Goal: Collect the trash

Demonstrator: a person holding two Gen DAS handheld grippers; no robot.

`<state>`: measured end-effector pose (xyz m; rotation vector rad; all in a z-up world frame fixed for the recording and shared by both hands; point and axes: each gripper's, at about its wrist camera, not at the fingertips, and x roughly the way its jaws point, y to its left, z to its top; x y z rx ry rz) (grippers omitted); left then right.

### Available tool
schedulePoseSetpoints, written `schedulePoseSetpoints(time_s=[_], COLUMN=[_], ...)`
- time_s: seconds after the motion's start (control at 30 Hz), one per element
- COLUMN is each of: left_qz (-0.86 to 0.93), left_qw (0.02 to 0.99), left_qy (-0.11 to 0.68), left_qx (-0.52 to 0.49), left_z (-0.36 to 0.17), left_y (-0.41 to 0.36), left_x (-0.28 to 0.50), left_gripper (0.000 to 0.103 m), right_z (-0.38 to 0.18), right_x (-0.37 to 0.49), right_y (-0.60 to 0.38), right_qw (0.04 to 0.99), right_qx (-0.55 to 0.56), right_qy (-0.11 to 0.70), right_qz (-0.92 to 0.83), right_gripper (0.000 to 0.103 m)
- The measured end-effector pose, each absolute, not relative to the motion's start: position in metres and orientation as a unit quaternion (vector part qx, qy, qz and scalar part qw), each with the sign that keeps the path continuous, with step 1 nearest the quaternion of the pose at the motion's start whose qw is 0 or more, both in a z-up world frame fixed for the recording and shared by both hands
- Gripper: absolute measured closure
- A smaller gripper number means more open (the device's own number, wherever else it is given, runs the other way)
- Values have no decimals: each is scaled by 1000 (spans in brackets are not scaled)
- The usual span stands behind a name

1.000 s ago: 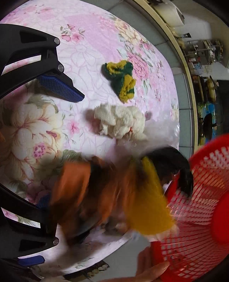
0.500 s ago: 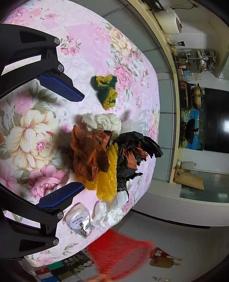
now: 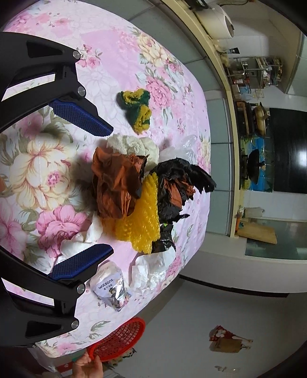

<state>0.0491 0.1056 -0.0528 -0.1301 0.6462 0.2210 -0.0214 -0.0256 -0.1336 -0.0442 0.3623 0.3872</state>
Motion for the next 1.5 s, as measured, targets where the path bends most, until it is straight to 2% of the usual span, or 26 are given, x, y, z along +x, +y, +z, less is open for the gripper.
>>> schedulePoseSetpoints(time_s=[0.5,0.83,0.93,1.1,1.23,1.5], left_qz=[150,151,147,131,93,41], left_qw=[942,945,947,955,964,965], left_qy=[283,279,278,259,248,258], left_qx=[-100,-85,-68,-58,-41,-3], left_z=[-28,-20,-16,-2,13,10], left_y=[143,143,135,120,90,37], left_x=[31,24,23,18,19,21], left_gripper=[14,14,14,14,14,14], right_z=[-134,-132,-115,-43,-9,-6], right_x=[-22,-13,-5,-9,3,5], right_y=[-26,-14,-18,-63,-95,-131], right_qw=[965,965,950,971,970,963], right_qx=[-22,-32,-51,-10,20,37], right_qy=[180,196,250,208,233,268], right_qz=[192,173,181,113,61,3], right_gripper=[7,7,7,7,7,7])
